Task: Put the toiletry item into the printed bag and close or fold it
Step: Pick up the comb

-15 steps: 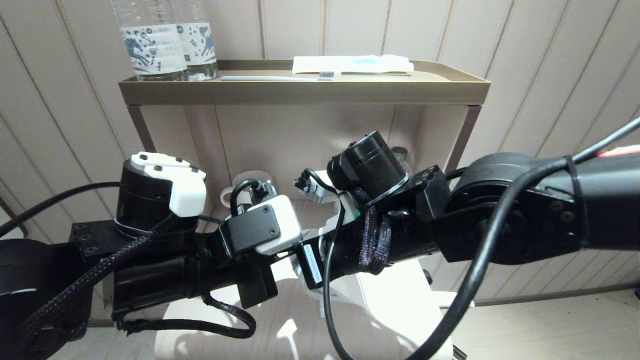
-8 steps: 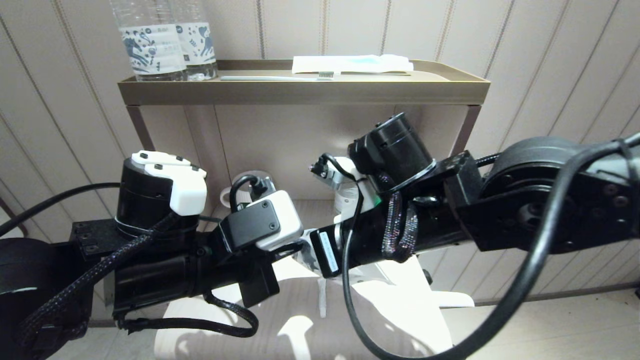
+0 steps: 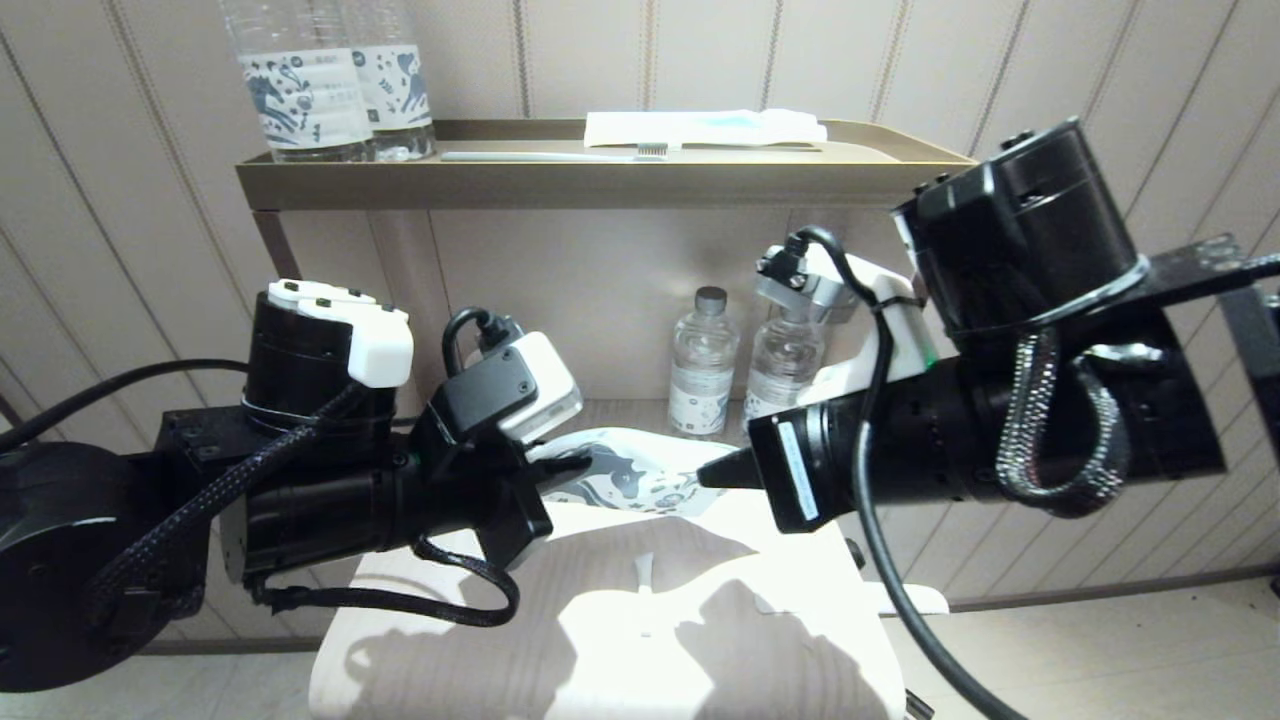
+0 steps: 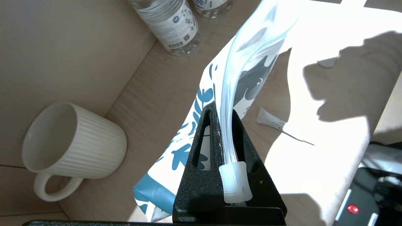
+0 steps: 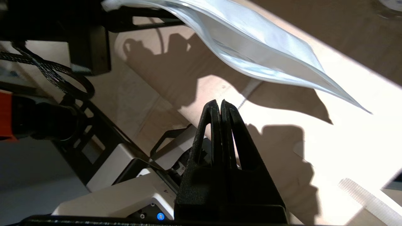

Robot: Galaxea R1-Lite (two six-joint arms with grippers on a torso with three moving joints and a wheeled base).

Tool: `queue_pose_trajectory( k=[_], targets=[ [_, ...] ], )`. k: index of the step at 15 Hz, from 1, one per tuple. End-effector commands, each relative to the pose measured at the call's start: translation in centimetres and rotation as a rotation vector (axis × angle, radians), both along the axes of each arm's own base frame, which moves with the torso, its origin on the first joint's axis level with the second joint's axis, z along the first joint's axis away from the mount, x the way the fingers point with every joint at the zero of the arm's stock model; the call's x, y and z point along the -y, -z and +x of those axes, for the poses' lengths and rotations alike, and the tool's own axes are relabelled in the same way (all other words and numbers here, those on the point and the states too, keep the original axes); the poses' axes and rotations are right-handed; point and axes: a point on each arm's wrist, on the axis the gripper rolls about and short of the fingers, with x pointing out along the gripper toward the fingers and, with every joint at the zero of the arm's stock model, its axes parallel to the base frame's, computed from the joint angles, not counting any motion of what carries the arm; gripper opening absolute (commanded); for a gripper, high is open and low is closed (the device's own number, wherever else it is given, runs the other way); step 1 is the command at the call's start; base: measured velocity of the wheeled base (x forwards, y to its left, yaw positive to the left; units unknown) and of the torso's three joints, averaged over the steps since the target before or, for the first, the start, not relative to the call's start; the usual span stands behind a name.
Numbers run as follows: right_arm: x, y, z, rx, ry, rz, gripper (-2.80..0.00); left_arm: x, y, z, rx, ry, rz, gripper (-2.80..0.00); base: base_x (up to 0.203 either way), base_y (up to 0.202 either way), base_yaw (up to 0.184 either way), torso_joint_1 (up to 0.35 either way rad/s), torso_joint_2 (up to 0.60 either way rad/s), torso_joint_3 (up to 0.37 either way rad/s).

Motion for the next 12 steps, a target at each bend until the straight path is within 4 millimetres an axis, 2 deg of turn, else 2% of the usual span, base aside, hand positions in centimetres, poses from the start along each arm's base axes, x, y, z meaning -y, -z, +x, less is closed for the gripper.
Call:
queue_pose_trajectory(
  k=[1,2,3,6,8,12],
  targets=[
    [2.8,-0.9,-2.2,0.049,0.057,0.007,-2.8,-0.3,-0.1,0.5,-0.022,-0.028,-0.026,-2.8,0.0,0.0,0.0,0.0,0.0,0.0],
    [3.6,-0.9,-2.7,0.068,0.083,-0.006,-2.8,-0.3,-0.1,0.6,-0.037,-0.04,-0.042,-2.8,0.0,0.0,0.0,0.0,0.0,0.0],
    [4.5,-0.8,-3.3,0.088,0.106,-0.026,0.0,-0.4,-0.2,0.6,-0.045,-0.048,-0.053,-2.8,0.0,0.0,0.0,0.0,0.0,0.0],
    [7.0,0.2,-4.9,0.169,0.163,-0.135,0.0,-0.4,0.0,0.6,-0.059,-0.053,-0.056,-2.8,0.0,0.0,0.0,0.0,0.0,0.0],
    [8.6,0.9,-5.9,0.187,0.143,-0.237,0.0,-0.5,0.0,0.6,-0.085,-0.066,-0.078,-2.8,0.0,0.0,0.0,0.0,0.0,0.0],
    [10.0,2.5,-6.2,0.11,0.233,-0.389,0.0,-1.1,-0.1,0.5,-0.086,-0.085,-0.086,-2.8,0.0,0.0,0.0,0.0,0.0,0.0]
  ],
)
